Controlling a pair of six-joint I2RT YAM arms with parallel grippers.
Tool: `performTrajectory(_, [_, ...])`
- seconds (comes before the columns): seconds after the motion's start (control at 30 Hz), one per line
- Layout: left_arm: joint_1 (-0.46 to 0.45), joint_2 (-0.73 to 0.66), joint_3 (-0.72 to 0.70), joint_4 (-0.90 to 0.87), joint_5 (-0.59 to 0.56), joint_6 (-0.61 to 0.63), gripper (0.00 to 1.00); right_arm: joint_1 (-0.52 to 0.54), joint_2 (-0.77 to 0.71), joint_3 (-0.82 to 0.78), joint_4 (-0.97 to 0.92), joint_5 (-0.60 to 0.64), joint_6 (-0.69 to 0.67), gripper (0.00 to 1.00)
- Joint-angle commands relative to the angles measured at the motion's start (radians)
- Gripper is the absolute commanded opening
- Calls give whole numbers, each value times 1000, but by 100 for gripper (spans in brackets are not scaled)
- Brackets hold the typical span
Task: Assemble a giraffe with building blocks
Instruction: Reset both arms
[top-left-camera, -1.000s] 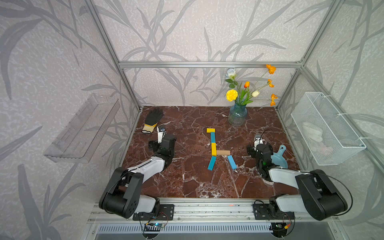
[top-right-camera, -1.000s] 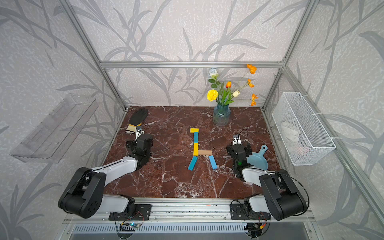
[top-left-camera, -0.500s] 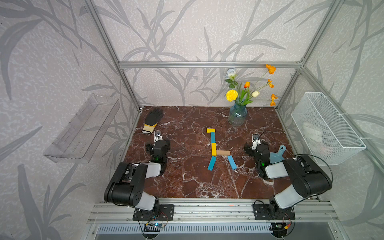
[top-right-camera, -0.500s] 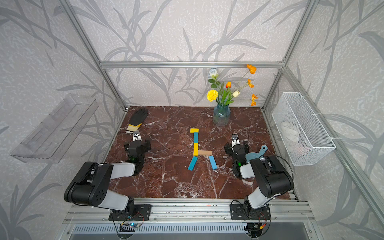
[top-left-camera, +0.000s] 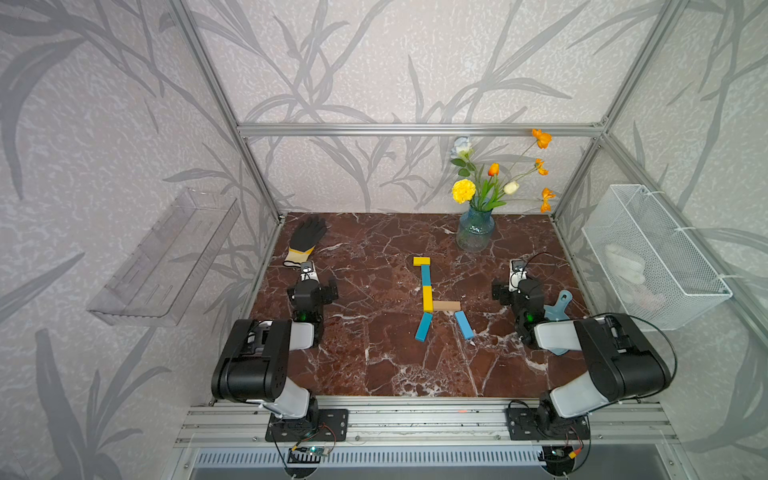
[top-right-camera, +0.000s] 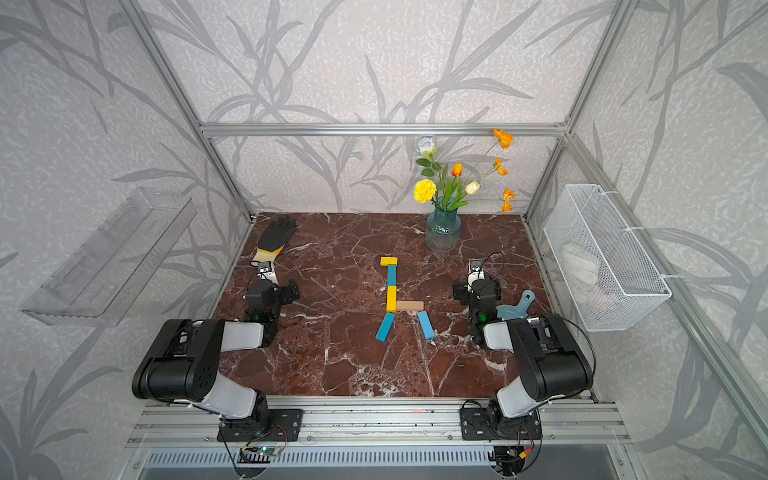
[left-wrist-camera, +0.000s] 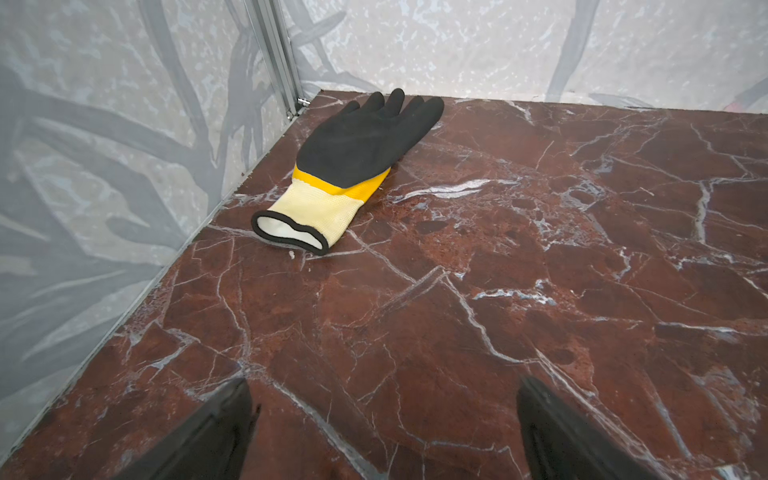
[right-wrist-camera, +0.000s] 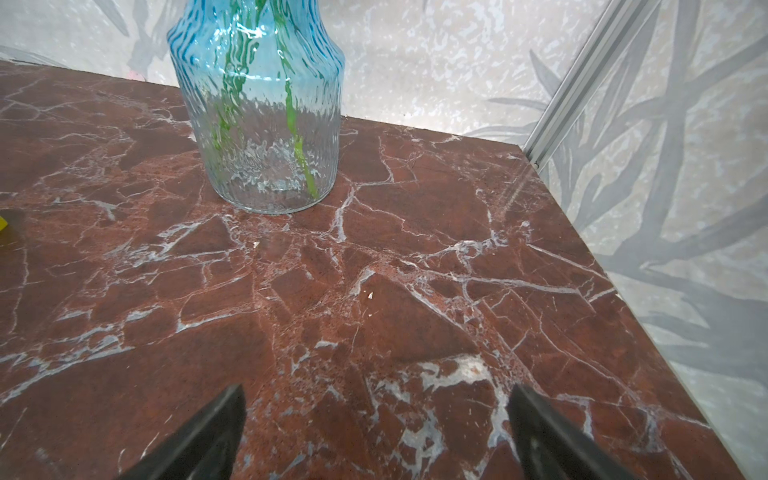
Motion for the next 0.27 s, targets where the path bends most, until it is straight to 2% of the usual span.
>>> performTrajectory(0.0, [1,-8,18,-11,20,-6,100,0,-13,7,-16,-6,8,99])
performTrajectory(0.23, [1,-14,21,-23,20,-8,100,0,-14,8,-17,-5,8,99])
